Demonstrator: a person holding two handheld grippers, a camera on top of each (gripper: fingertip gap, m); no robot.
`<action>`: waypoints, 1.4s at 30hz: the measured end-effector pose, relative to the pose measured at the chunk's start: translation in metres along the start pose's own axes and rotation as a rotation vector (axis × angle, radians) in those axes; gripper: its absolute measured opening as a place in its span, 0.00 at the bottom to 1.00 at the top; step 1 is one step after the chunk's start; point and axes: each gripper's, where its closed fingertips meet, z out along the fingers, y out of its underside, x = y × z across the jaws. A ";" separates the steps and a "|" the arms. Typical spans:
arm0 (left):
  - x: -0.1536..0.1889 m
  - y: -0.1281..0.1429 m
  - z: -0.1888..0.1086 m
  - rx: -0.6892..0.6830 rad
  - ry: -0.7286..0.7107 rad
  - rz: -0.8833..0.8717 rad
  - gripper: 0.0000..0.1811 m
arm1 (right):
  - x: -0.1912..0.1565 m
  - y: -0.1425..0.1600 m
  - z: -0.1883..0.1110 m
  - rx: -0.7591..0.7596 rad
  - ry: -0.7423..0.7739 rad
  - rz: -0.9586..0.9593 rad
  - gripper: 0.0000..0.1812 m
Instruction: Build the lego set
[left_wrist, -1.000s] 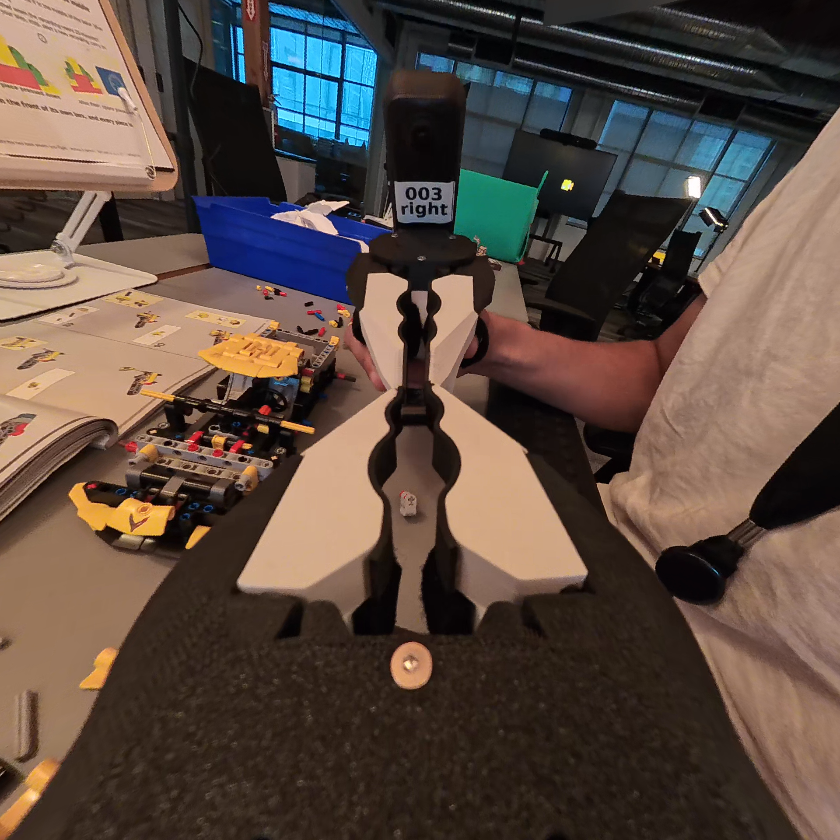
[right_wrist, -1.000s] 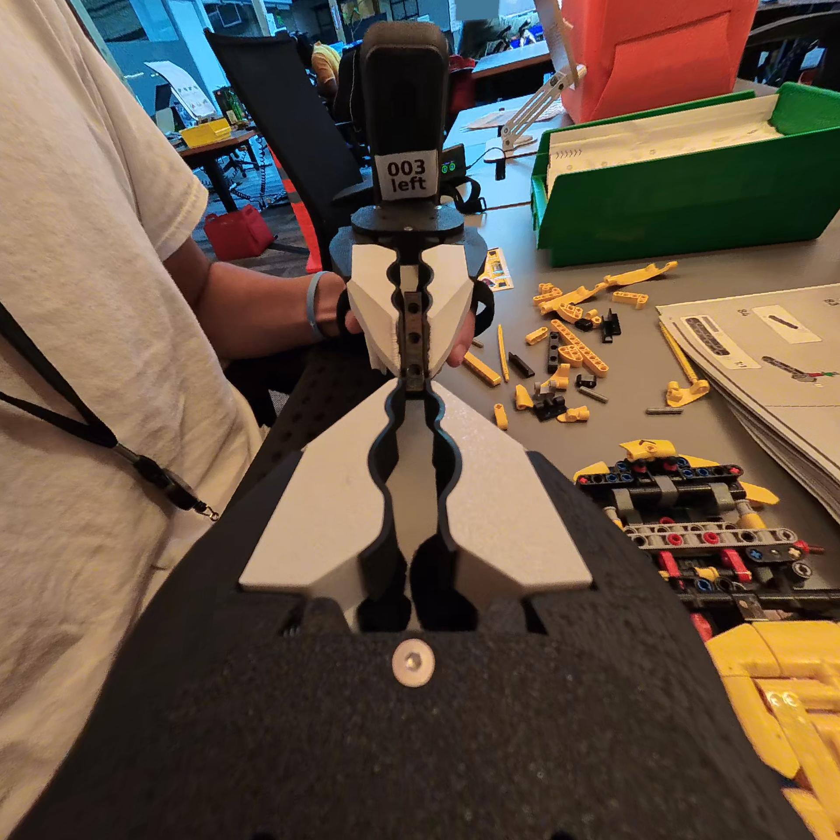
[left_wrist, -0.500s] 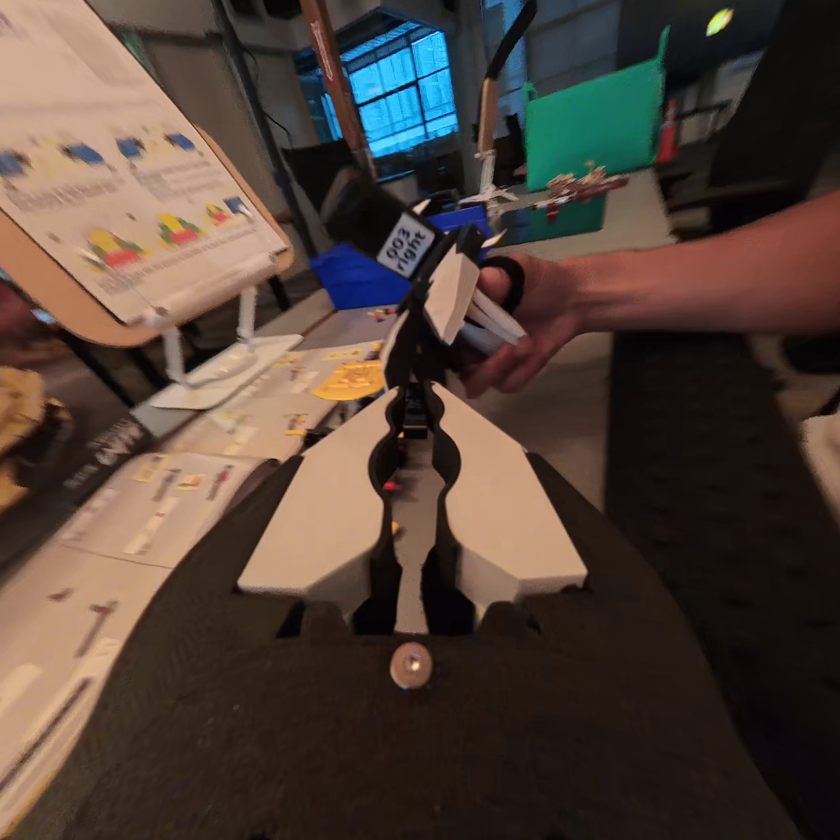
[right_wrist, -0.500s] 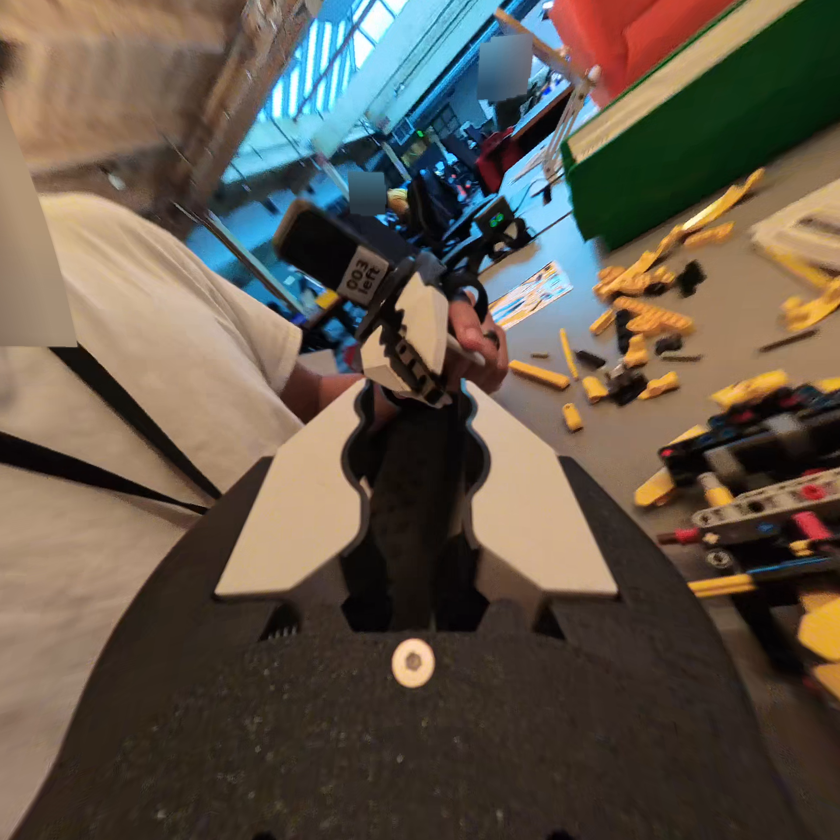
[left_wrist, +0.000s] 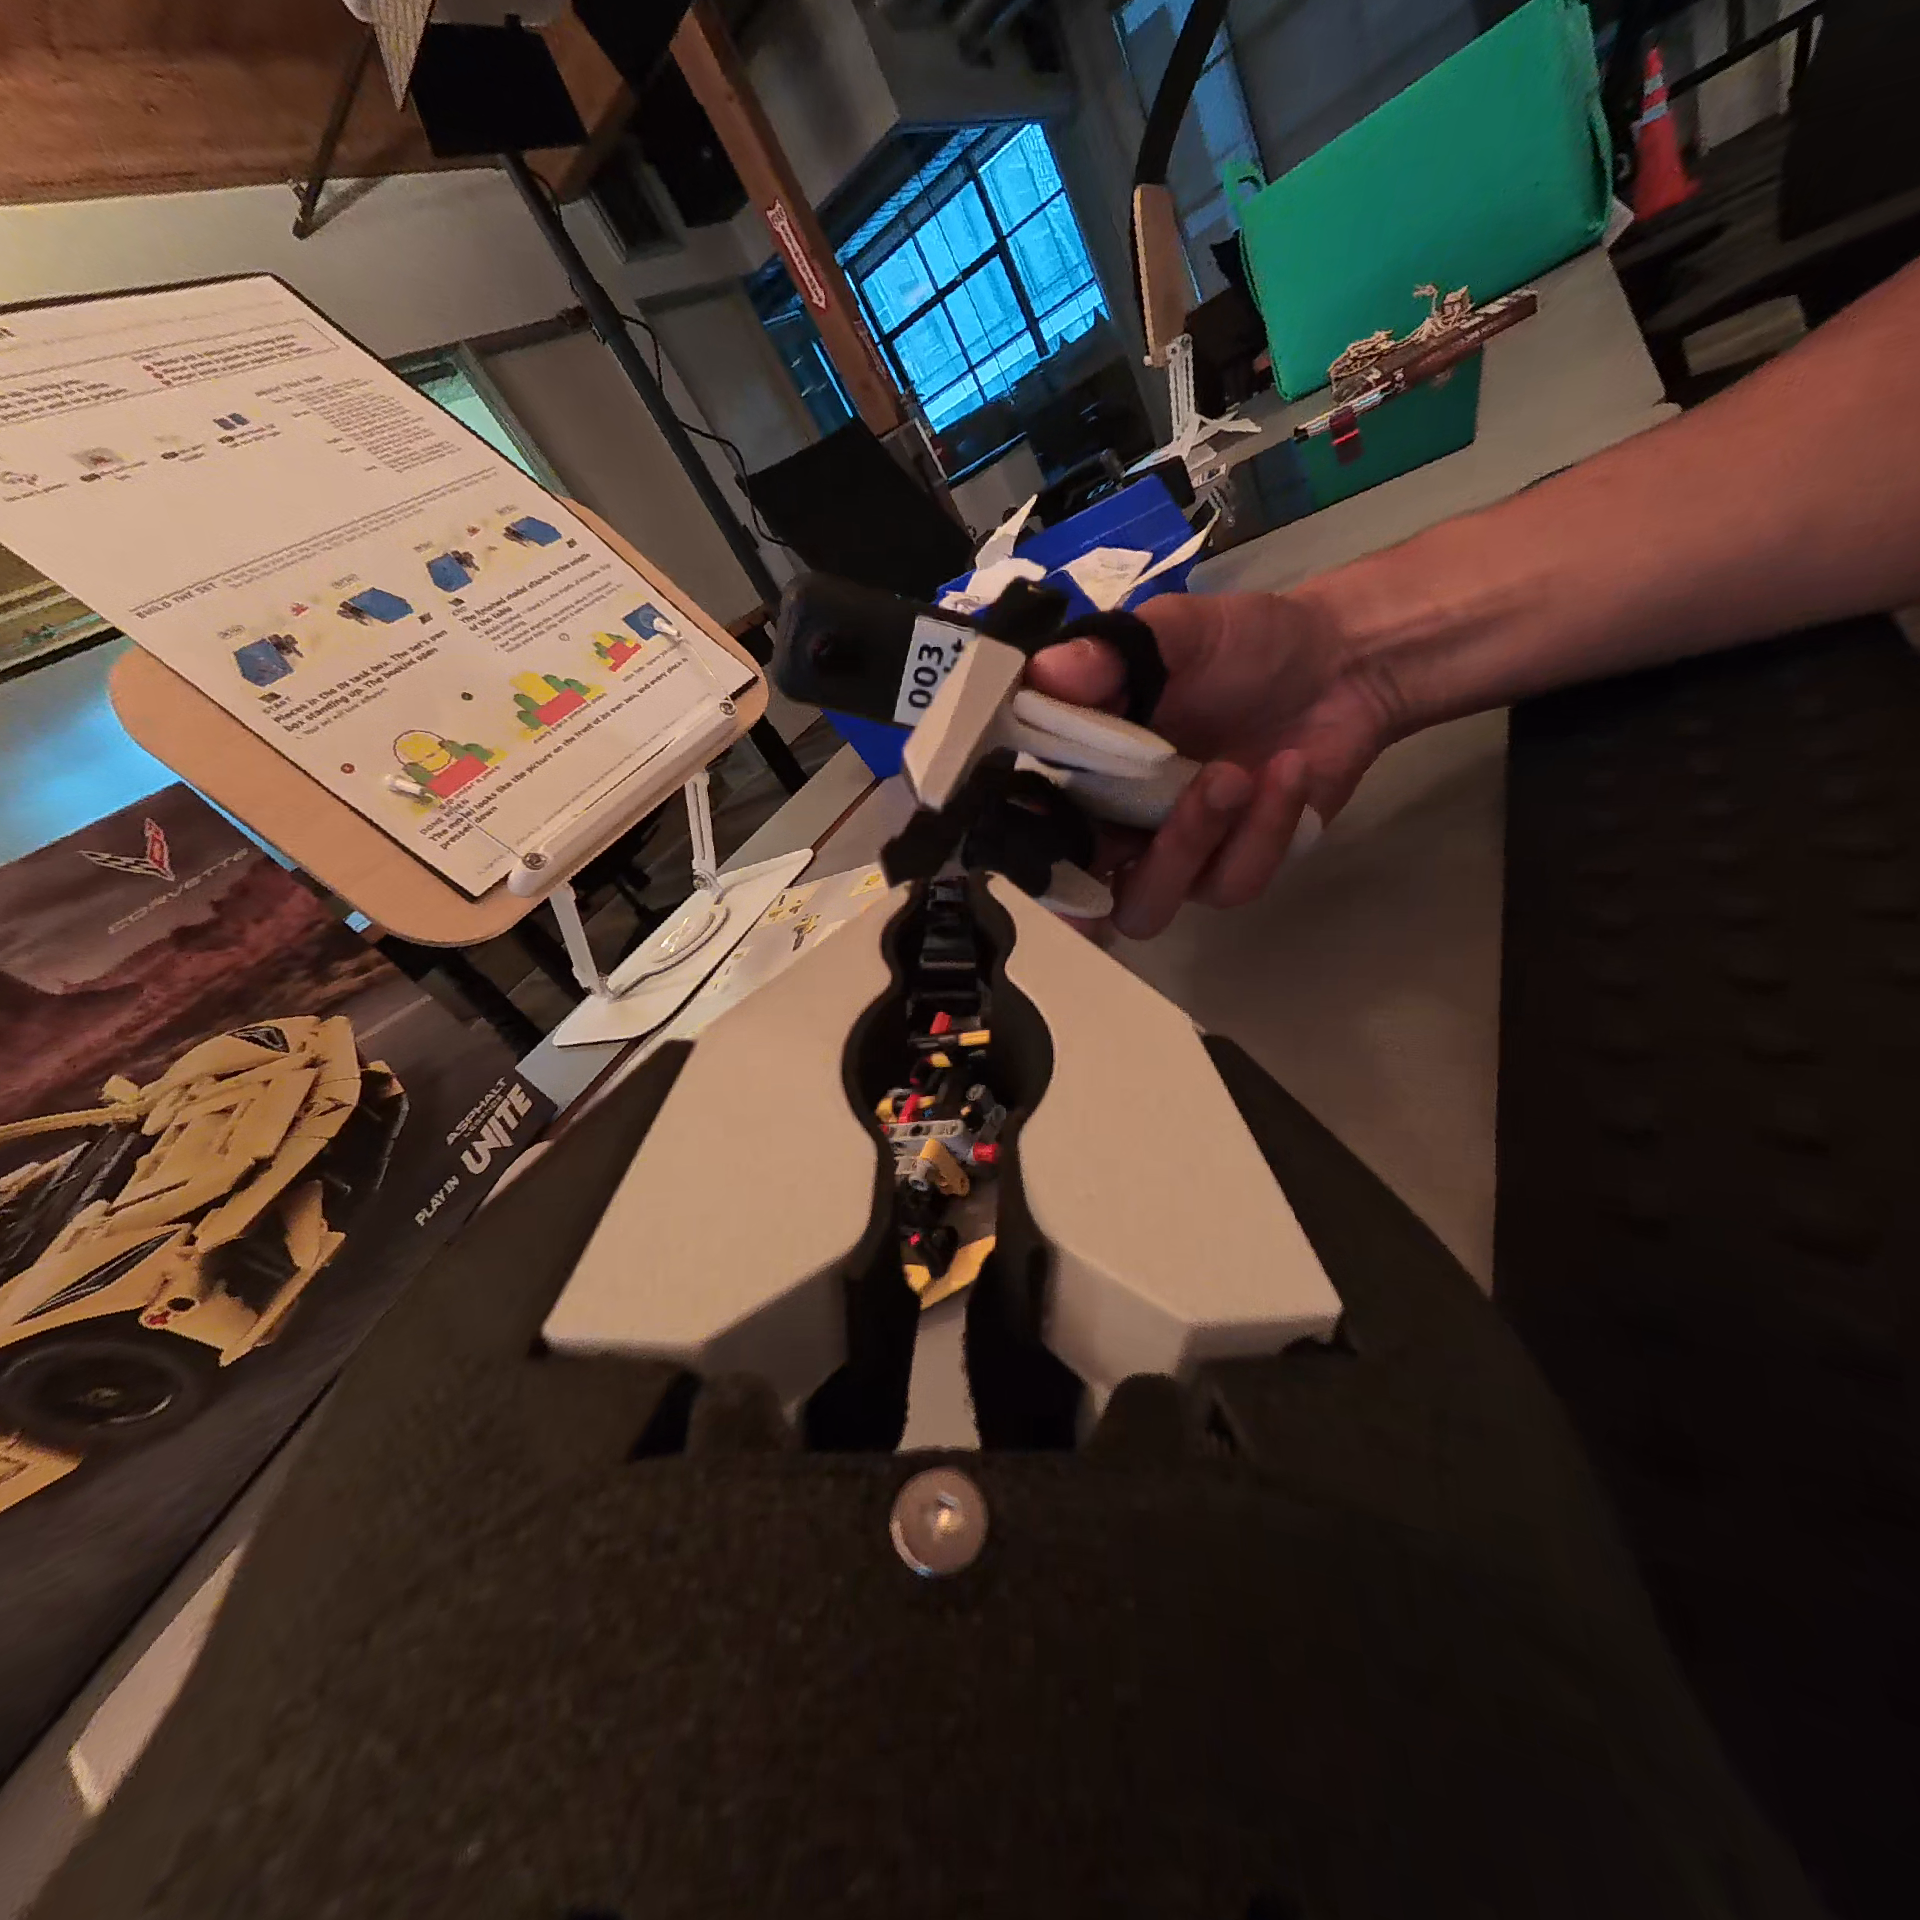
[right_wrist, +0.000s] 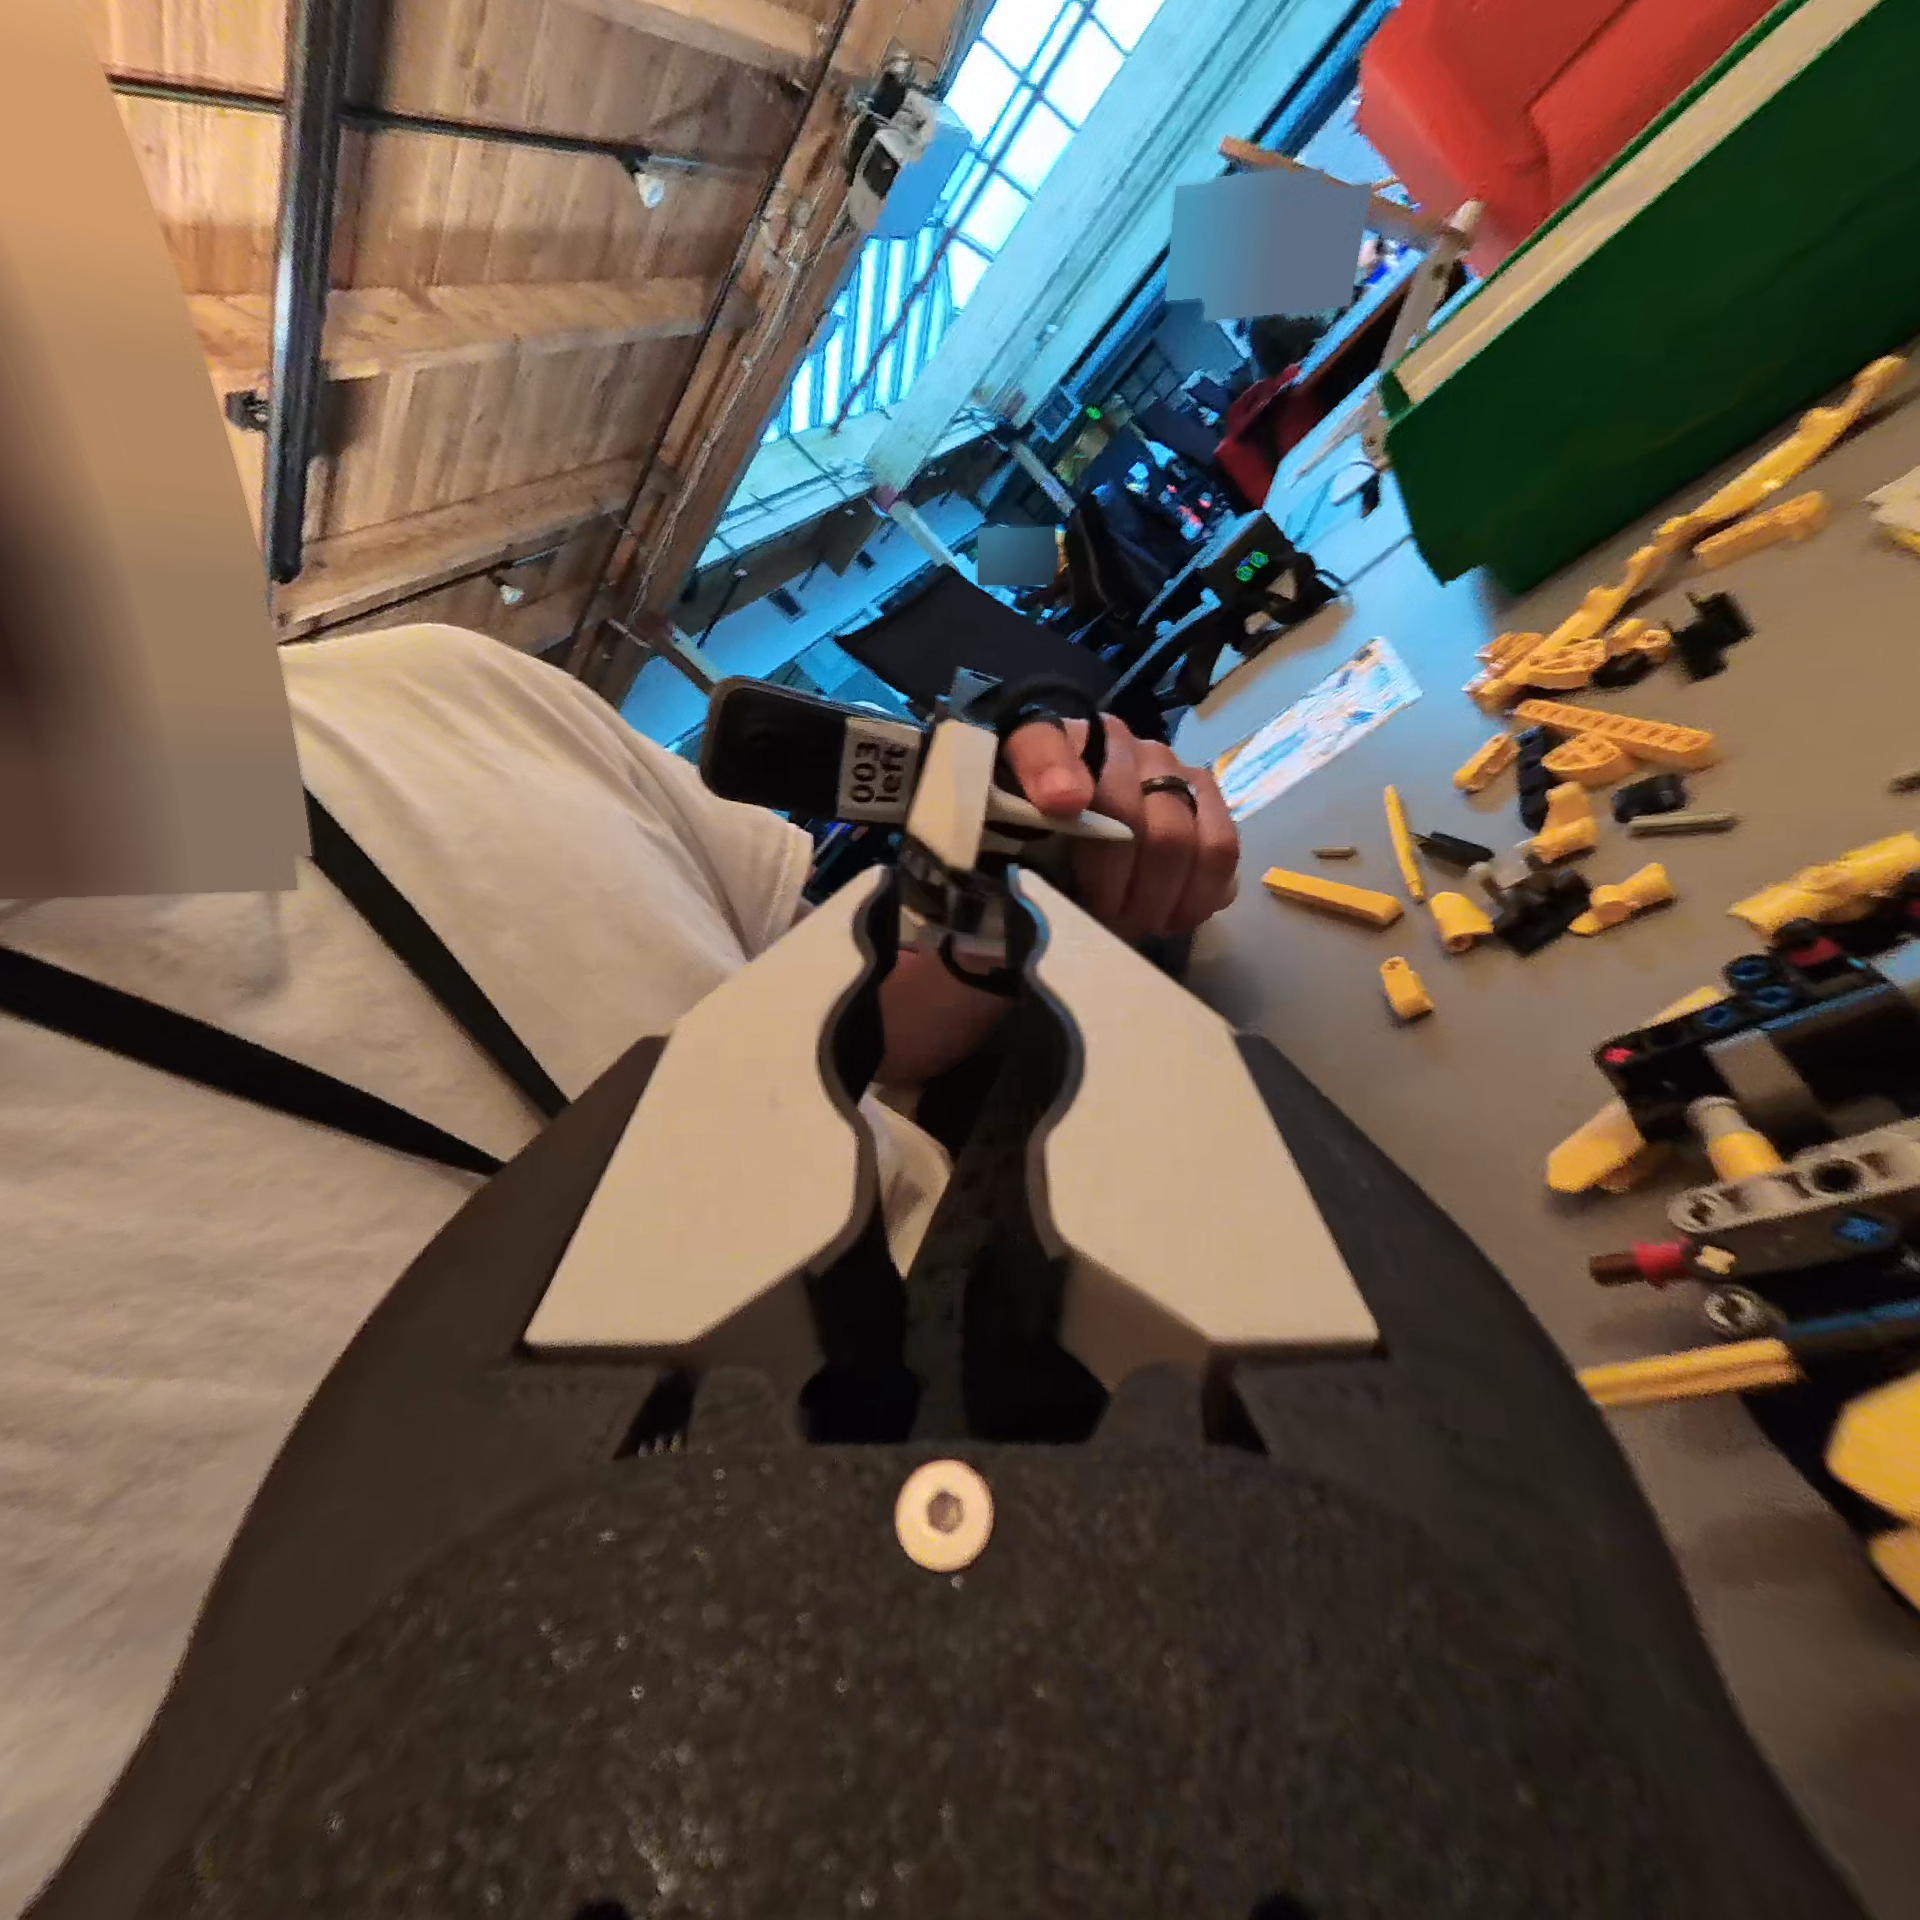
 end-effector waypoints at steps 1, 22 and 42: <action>0.000 -0.001 0.000 0.004 0.000 0.004 0.04 | 0.002 0.004 0.000 -0.018 0.009 0.005 0.10; 0.012 -0.013 0.005 0.031 0.011 0.041 0.04 | -0.018 0.019 0.011 -0.081 -0.226 0.179 0.03; -0.037 0.057 -0.004 -0.225 -0.104 -0.425 0.04 | 0.026 0.005 -0.025 -0.132 0.352 -0.350 0.11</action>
